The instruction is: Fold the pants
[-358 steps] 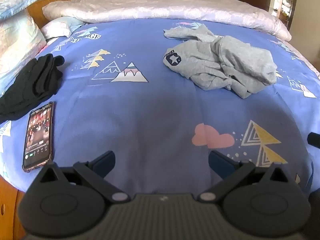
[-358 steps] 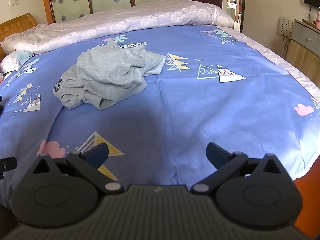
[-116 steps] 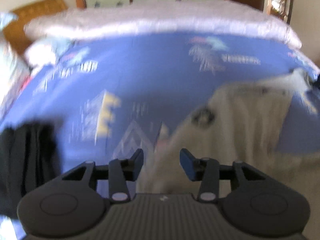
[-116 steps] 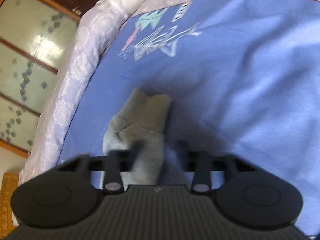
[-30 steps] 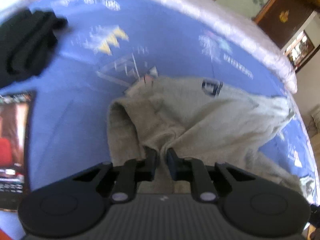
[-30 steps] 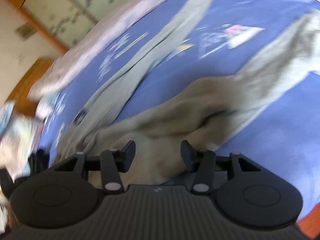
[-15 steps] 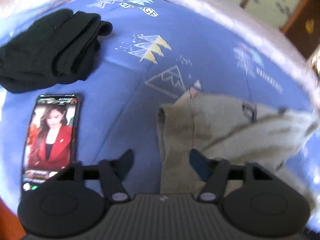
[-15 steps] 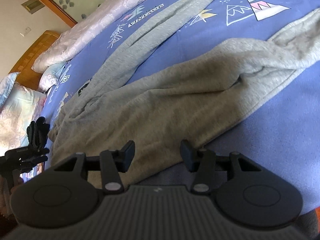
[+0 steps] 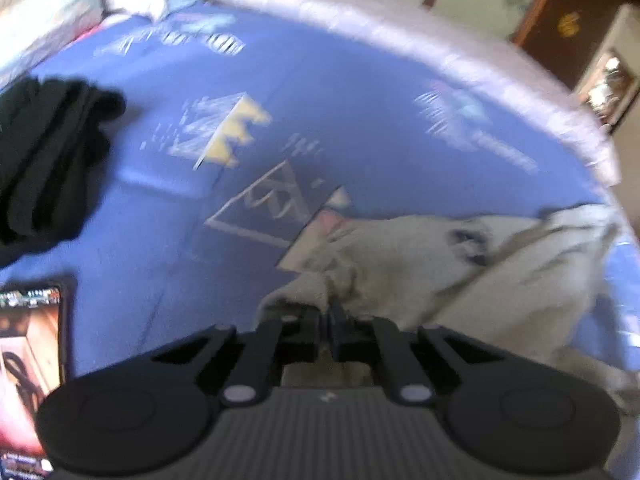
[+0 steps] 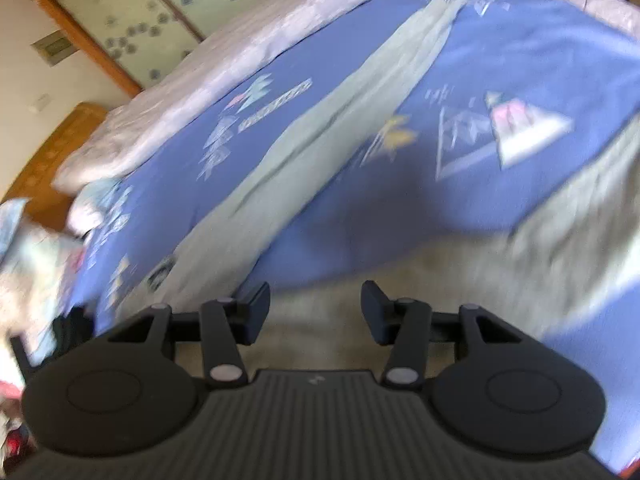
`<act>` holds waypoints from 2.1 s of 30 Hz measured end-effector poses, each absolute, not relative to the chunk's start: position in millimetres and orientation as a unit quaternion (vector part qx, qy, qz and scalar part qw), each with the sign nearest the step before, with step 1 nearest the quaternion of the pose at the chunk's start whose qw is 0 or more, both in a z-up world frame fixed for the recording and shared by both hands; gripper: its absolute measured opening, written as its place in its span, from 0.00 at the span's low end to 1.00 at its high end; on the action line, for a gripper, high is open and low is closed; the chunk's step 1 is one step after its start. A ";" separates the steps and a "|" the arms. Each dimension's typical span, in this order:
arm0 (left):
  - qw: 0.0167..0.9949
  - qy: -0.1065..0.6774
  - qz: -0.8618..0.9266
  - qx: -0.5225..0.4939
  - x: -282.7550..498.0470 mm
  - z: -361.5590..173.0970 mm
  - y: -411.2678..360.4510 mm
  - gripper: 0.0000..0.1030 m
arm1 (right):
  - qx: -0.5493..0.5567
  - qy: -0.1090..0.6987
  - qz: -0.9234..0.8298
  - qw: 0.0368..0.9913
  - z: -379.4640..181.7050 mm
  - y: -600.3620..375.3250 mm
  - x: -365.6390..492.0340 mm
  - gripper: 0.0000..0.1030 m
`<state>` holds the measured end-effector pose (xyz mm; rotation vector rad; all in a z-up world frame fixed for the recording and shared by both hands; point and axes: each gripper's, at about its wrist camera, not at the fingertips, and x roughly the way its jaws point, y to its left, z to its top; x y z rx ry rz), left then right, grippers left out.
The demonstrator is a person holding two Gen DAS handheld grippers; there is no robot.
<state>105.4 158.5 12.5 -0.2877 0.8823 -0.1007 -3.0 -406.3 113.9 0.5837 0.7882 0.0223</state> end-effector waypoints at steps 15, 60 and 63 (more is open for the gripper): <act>0.883 0.374 -0.222 -0.180 -36.5 64.3 161.5 0.05 | 0.286 0.334 -0.140 0.887 119.2 -467.2 225.7 0.57; 0.815 0.498 -0.101 -0.279 -114.2 22.4 238.0 0.66 | 0.600 0.135 -0.265 0.743 64.6 -635.6 -240.7 0.40; 0.799 0.502 -0.111 -0.312 -104.3 17.0 235.7 0.75 | 0.599 0.124 -0.254 0.749 67.9 -641.7 -238.3 0.47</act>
